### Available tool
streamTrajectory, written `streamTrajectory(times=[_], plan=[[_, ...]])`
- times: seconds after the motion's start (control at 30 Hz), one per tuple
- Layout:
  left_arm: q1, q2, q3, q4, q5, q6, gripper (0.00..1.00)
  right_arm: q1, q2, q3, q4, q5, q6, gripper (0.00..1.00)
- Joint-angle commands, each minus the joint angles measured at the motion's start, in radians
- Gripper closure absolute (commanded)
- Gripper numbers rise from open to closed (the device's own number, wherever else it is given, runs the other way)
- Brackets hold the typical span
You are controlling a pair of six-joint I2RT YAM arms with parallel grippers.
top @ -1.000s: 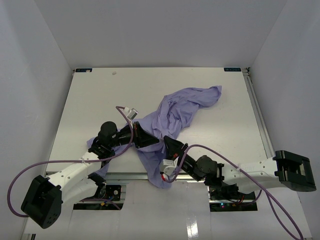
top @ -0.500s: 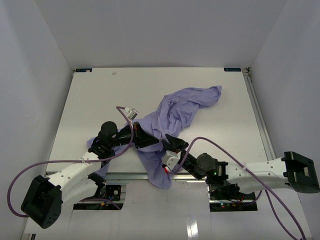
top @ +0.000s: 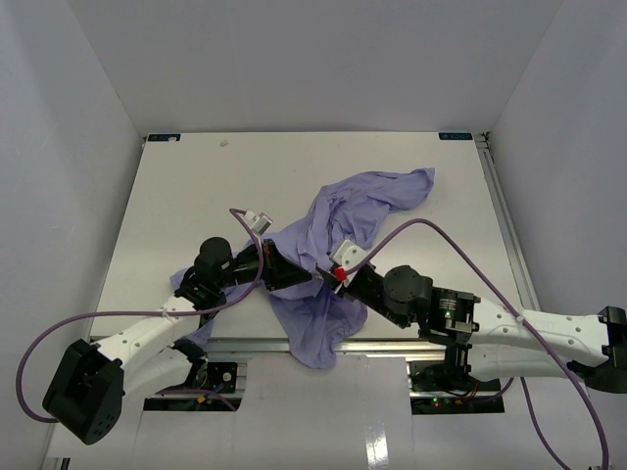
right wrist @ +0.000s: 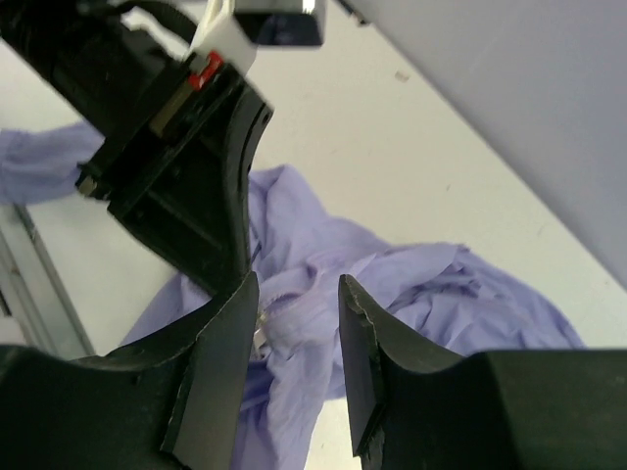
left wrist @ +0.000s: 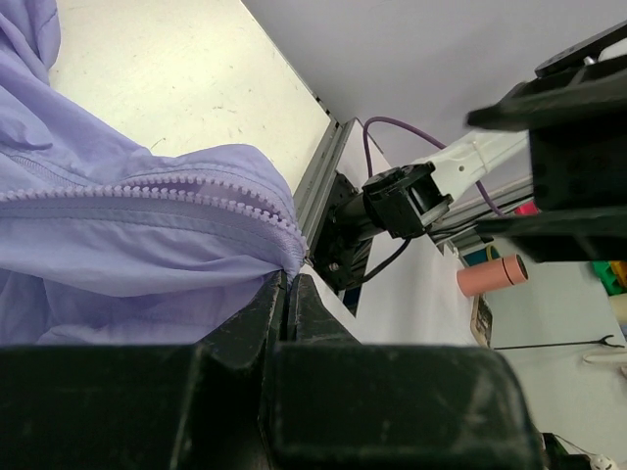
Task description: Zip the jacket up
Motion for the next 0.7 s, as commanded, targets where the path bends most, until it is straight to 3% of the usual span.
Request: streamTrajectory(times=[0.0,0.67], plan=[[0.008,0.007,-0.002,0.028,0.001,-0.013,1.0,0.004,0.046,-0.019,-0.138,-0.025,0.04,0.56],[0.009,-0.016,-0.017,0.025,-0.005,-0.014,1.0,0.028,0.075,-0.138,0.065,-0.002,-0.13,0.57]])
